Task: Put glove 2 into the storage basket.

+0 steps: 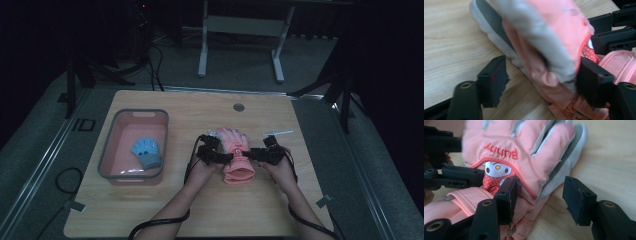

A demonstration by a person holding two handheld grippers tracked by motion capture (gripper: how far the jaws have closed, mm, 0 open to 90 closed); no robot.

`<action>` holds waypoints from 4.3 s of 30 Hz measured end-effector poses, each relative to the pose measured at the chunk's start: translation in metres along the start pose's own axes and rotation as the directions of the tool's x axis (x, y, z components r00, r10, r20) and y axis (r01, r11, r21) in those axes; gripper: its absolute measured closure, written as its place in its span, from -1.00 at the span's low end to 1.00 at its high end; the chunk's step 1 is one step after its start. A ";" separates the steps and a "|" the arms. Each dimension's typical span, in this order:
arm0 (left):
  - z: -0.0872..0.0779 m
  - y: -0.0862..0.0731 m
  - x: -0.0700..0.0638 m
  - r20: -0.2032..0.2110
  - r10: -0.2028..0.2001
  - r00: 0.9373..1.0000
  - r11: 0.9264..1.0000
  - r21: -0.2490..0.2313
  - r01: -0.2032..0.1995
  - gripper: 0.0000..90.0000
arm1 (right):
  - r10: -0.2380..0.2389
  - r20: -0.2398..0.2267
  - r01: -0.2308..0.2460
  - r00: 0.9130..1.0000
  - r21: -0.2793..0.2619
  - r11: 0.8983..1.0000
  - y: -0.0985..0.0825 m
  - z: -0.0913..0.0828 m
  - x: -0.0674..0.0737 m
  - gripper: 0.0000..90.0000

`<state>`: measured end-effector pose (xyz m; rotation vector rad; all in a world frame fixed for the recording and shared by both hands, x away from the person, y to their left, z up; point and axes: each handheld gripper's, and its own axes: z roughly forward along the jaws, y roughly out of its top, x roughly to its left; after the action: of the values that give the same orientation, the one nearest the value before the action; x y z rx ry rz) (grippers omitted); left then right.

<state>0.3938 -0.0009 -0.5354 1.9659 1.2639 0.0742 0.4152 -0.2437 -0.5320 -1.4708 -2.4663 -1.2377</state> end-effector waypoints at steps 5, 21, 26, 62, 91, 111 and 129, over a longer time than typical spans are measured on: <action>0.007 -0.003 0.011 0.133 -0.075 0.988 0.997 0.016 0.074 -0.20 | 0.084 -0.077 -0.080 0.993 0.063 0.995 0.002 0.009 -0.011 0.18; -0.013 0.011 0.005 0.175 -0.036 0.984 0.999 0.007 0.035 0.58 | -0.017 0.007 0.017 1.000 -0.020 1.000 0.007 -0.003 0.020 0.76; -0.025 0.019 0.003 0.169 -0.022 0.985 1.000 -0.003 0.023 0.59 | -0.041 0.027 0.042 0.999 -0.047 0.998 0.015 -0.011 0.031 0.77; -0.160 0.044 0.050 0.076 0.002 0.997 0.996 -0.093 0.005 0.59 | -0.159 -0.047 0.152 0.986 -0.132 0.980 0.097 -0.002 0.138 0.77; -0.270 0.010 0.142 -0.074 -0.097 0.993 0.990 -0.107 0.089 0.59 | -0.240 -0.180 0.222 0.954 -0.114 0.968 0.148 0.090 0.248 0.77; -0.233 -0.037 0.189 -0.083 -0.209 0.974 0.978 -0.038 0.207 0.59 | -0.221 -0.163 0.223 0.962 -0.006 0.975 0.120 0.166 0.250 0.76; -0.214 -0.042 0.193 -0.135 -0.215 0.967 0.974 0.044 0.223 0.43 | -0.263 -0.108 0.270 0.959 0.057 0.961 0.113 0.178 0.247 0.47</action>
<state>0.3664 0.2844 -0.4803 1.8823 1.5774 0.0557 0.4262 0.0780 -0.4902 -1.0581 -2.6758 -1.2110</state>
